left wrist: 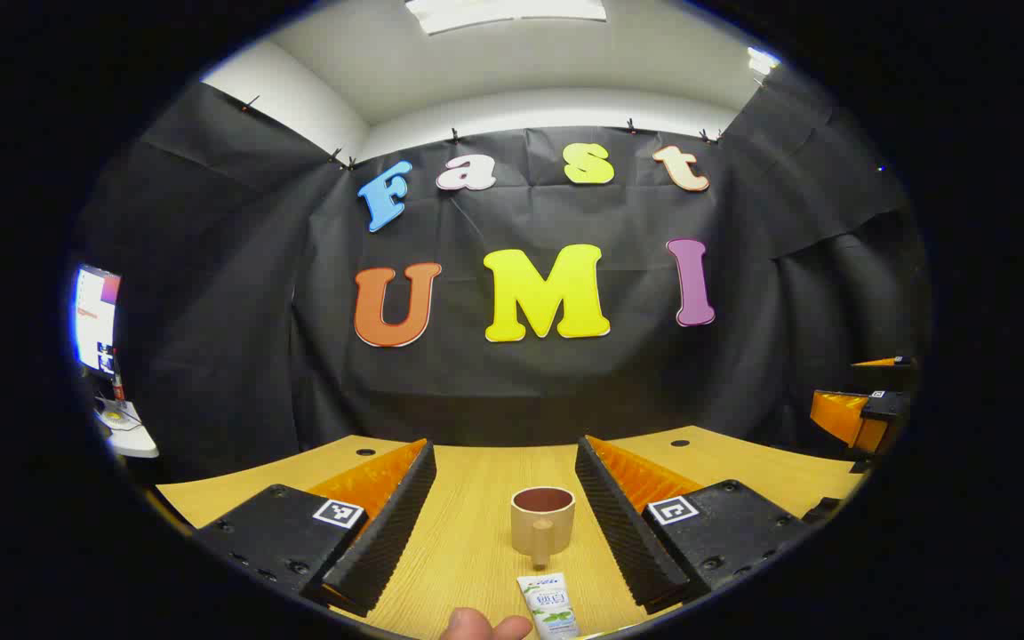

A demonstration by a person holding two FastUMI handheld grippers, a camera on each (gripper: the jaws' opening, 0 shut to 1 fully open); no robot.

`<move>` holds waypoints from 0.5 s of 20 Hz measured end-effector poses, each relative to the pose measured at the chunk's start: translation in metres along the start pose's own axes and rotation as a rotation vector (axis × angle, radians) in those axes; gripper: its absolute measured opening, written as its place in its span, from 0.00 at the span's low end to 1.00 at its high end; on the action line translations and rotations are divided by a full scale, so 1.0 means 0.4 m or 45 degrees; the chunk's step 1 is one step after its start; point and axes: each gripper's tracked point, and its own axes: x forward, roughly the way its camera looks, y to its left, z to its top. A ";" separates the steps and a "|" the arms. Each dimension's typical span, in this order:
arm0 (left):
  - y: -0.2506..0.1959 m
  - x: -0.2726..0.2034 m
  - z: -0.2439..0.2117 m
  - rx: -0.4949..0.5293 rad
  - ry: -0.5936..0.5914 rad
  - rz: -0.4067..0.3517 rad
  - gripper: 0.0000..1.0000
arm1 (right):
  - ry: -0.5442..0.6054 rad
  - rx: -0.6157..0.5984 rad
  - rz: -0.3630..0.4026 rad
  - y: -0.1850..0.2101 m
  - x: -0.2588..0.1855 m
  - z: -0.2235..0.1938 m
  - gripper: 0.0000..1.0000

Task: Put the toothbrush and toothpaste on the desktop into the cup, then pick up the cup and place it on the coaster on the desktop.

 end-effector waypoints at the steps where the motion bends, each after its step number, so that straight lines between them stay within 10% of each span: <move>1: 0.001 0.000 -0.002 0.003 0.006 -0.002 1.00 | 0.001 0.005 0.007 0.010 0.003 -0.001 0.94; 10: 0.003 0.004 -0.012 0.011 0.015 -0.011 1.00 | 0.071 0.073 0.039 0.023 0.019 -0.029 0.95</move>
